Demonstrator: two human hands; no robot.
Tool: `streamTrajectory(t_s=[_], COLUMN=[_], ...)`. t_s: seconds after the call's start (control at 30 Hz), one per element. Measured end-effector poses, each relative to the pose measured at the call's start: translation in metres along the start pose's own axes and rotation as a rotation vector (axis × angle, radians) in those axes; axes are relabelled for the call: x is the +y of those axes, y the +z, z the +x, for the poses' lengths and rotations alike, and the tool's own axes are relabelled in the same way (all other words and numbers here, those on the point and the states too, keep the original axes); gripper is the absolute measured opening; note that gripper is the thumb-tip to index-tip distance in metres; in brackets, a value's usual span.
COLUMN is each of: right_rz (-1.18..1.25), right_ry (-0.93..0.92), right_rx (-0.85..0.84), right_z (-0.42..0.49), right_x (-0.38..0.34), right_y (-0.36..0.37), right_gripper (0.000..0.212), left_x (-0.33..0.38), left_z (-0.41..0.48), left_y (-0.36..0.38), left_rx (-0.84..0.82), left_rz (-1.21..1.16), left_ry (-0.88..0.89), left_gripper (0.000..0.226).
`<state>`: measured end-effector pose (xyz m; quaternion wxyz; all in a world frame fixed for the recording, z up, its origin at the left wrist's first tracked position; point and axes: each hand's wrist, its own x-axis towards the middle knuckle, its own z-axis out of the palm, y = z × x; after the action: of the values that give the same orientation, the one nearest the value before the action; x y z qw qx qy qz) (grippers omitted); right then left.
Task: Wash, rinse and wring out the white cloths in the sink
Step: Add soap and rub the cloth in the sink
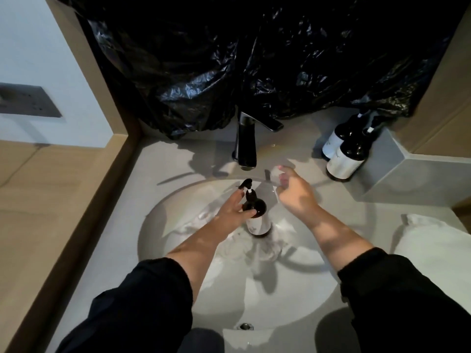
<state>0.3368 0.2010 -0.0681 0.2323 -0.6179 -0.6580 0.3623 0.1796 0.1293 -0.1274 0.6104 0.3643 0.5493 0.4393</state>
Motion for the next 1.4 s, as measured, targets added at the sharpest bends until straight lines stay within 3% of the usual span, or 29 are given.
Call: streamTrajectory(t_s=[0.13, 0.27, 0.37, 0.47, 0.6, 0.7, 0.83, 0.93, 1.07, 1.2, 1.27, 1.4], right_rz=[0.062, 0.134, 0.113, 0.096, 0.163, 0.141, 0.228, 0.334, 0.330, 0.129, -0.024, -0.348], right_ry=[0.067, 0.086, 0.030, 0.020, 0.017, 0.001, 0.065, 0.225, 0.279, -0.028, -0.061, 0.040], right_rx=[-0.070, -0.280, -0.397, -0.394, -0.347, -0.318, -0.272, -0.250, -0.290, -0.012, -0.045, -0.137], right_z=[0.004, -0.003, -0.005, -0.009, -0.015, -0.019, -0.030, -0.050, -0.073, -0.074, -0.074, -0.077], right_x=[0.025, 0.040, 0.050, 0.052, 0.051, 0.045, 0.030, 0.018, 0.010, 0.020, 0.026, 0.037], right_y=[0.002, 0.003, 0.007, 0.007, 0.010, 0.011, 0.003, 0.004, 0.000, -0.013, -0.011, 0.002], right_gripper=[0.027, 0.045, 0.065, 0.072, 0.056, 0.044, 0.044, 0.049, 0.061, 0.038, 0.028, 0.029], left_x=[-0.008, -0.010, -0.004, 0.001, -0.001, 0.008, 0.006, 0.003, -0.002, -0.009, -0.014, -0.023], left_z=[0.007, 0.014, 0.016, 0.015, 0.011, -0.003, -0.019, -0.041, -0.062, -0.079, -0.088, -0.100], left_y=[0.006, 0.012, 0.018, 0.023, 0.022, 0.019, 0.008, 0.014, 0.024, 0.010, 0.003, 0.001], left_rx=[0.045, 0.121, 0.107, 0.074, 0.041, -0.049, -0.095, -0.131, 0.043, -0.092, -0.144, -0.178], left_rz=[0.237, 0.300, 0.083, 0.015, 0.053, 0.207, 0.655, 0.519, 0.464, 0.544, 0.539, 0.610], left_ry=[0.005, -0.022, -0.056, -0.076, -0.090, -0.084, -0.015, -0.023, 0.007, -0.146, -0.197, -0.270], left_gripper=[0.068, 0.067, 0.062, 0.050, 0.059, 0.060, 0.081, 0.098, 0.071, 0.057, 0.052, 0.051])
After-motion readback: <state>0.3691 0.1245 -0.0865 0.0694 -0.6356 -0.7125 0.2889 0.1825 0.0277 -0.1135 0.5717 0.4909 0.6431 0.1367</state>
